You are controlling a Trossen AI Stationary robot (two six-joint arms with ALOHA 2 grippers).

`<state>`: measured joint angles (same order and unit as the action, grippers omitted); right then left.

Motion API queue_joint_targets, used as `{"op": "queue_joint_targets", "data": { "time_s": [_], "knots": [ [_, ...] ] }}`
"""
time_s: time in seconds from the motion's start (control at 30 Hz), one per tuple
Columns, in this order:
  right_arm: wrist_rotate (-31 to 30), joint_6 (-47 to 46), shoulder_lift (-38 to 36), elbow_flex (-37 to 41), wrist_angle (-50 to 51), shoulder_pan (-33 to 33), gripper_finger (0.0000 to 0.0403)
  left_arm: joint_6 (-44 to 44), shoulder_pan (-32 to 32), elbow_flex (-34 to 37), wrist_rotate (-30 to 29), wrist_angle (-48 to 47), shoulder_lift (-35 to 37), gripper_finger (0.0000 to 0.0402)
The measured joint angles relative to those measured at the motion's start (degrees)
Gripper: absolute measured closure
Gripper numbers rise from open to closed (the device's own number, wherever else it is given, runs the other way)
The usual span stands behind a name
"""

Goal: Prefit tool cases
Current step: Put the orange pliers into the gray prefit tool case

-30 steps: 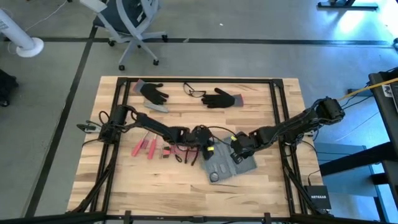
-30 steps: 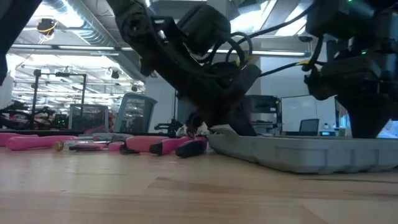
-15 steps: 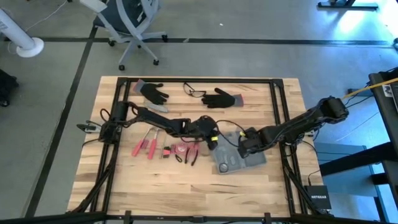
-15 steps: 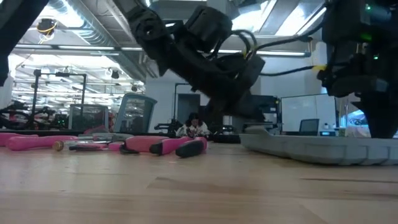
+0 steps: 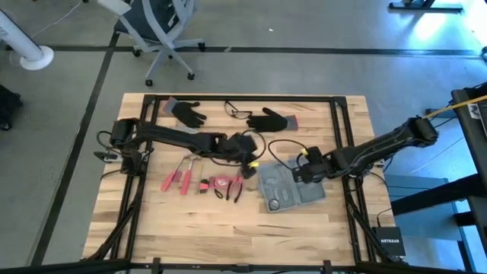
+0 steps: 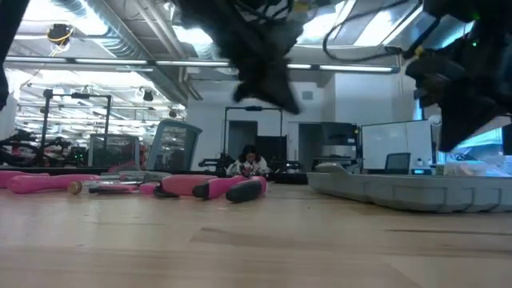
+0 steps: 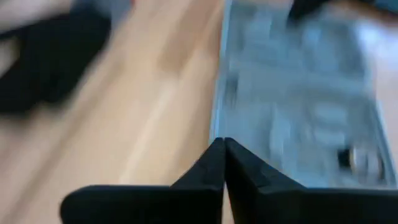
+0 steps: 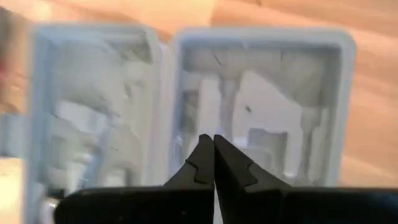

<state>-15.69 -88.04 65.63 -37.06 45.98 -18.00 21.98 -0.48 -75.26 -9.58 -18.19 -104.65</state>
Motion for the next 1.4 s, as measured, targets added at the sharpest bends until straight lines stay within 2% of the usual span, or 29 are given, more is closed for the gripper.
{"op": "queue_joint_targets", "data": {
  "time_s": [0.1, 0.2, 0.27, 0.37, 0.57, 0.67, 0.8, 1.03, 1.23, 1.4],
  "knots": [
    [-1.52, 0.05, -0.25, 0.0, -1.83, 0.0, 0.0403, 5.01, -2.57, 0.03, 3.79, -9.46, 0.18, 0.0399],
    [-1.73, 2.25, 0.12, -0.04, -4.99, 0.0, 0.0403, 6.32, -5.56, 0.08, 3.2, -14.25, -1.31, 0.0383],
    [-1.24, 3.23, 0.36, -0.04, -6.23, 0.0, 0.0403, 13.78, -6.52, 0.12, 3.88, -15.63, -2.57, 0.0363],
    [-0.99, 4.15, 0.25, -0.07, -7.91, 0.0, 0.0403, 24.55, -7.25, 0.16, 5.78, -15.65, -2.9, 0.0329],
    [-0.69, 6.43, 0.25, -0.04, -8.04, 0.0, 0.0403, 27.73, -8.0, 0.07, 7.17, -13.78, -3.09, 0.0267],
    [-0.17, 8.12, 0.25, -0.04, -8.31, 0.0, 0.0403, 28.84, -8.4, 0.04, 9.24, -10.32, -4.53, 0.0244],
    [0.27, 9.07, 0.25, -0.04, -8.43, 0.0, 0.0403, 32.44, -9.11, 0.11, 8.87, -8.74, -5.19, 0.022],
    [0.75, 10.57, 0.25, -0.04, -8.47, 0.0, 0.0403, 36.41, -9.23, 0.07, 6.06, -8.94, -7.7, 0.0204],
    [2.26, 12.02, 0.25, -0.04, -8.47, 0.0, 0.0403, 39.77, -9.33, 0.02, 6.62, -7.71, -11.29, 0.0203],
    [2.23, 12.03, 0.25, -0.04, -8.5, 0.0, 0.0403, 38.71, -9.19, -0.22, 6.36, -7.72, -13.61, 0.0216]
  ]
}}
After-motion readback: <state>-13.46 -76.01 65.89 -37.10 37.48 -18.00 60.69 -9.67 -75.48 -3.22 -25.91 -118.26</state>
